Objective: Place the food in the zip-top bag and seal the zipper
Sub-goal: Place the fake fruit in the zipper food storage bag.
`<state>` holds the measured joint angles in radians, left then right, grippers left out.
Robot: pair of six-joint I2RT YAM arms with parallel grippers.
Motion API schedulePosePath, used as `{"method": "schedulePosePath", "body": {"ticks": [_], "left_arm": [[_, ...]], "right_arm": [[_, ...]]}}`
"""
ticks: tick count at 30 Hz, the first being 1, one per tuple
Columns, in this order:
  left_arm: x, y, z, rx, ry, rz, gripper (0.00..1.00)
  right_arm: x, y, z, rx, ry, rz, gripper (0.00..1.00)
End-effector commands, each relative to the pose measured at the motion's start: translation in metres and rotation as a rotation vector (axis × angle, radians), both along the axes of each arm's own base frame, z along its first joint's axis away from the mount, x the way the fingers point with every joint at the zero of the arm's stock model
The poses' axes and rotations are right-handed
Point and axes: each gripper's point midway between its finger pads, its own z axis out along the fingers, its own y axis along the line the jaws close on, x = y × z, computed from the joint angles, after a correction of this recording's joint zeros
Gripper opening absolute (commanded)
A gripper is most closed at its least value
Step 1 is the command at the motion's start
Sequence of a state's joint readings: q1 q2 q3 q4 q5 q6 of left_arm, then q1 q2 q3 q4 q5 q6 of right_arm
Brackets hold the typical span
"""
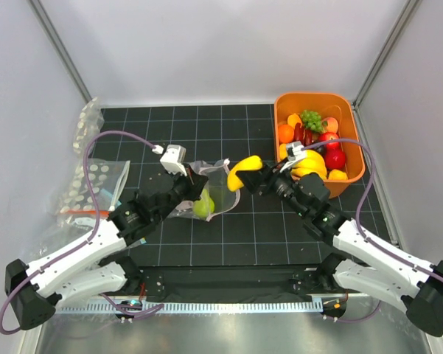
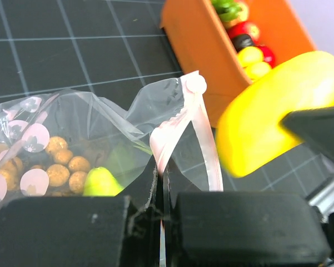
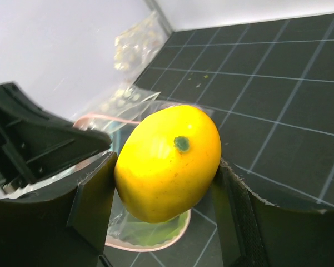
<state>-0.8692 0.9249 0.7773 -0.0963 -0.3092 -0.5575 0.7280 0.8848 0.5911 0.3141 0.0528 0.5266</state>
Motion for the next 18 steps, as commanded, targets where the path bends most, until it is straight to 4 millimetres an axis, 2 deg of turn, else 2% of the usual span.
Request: {"method": "schedulePosePath", "body": {"ticks": [1, 6, 10, 11, 15, 18], "left_arm": [[-0.003, -0.009, 0.028, -0.102, -0.083, -0.049, 0.01], [-0.007, -0.013, 0.031, -0.119, -0.076, -0.078, 0.0], [-0.014, -0.013, 0.039, -0.151, -0.086, -0.1, 0.01], [-0.017, -0.013, 0.042, -0.161, -0.091, -0.116, 0.0], [-0.035, -0.02, 0.066, -0.247, -0.152, -0.22, 0.01], [-0.048, -0.027, 0.073, -0.282, -0.17, -0.302, 0.01]], "right_arm": [[-0.017, 0.022, 0.028, 0.036, -0.128, 0.116, 0.36], [-0.042, 0.051, 0.028, -0.018, -0.199, 0.213, 0.36], [-0.043, 0.064, 0.021, -0.097, -0.208, 0.175, 0.35], [-0.041, 0.068, 0.013, -0.129, -0.206, 0.172, 0.35], [-0.042, 0.082, 0.0, -0.186, -0.193, 0.156, 0.35], [-0.04, 0.091, -0.009, -0.215, -0.187, 0.152, 0.35]]}}
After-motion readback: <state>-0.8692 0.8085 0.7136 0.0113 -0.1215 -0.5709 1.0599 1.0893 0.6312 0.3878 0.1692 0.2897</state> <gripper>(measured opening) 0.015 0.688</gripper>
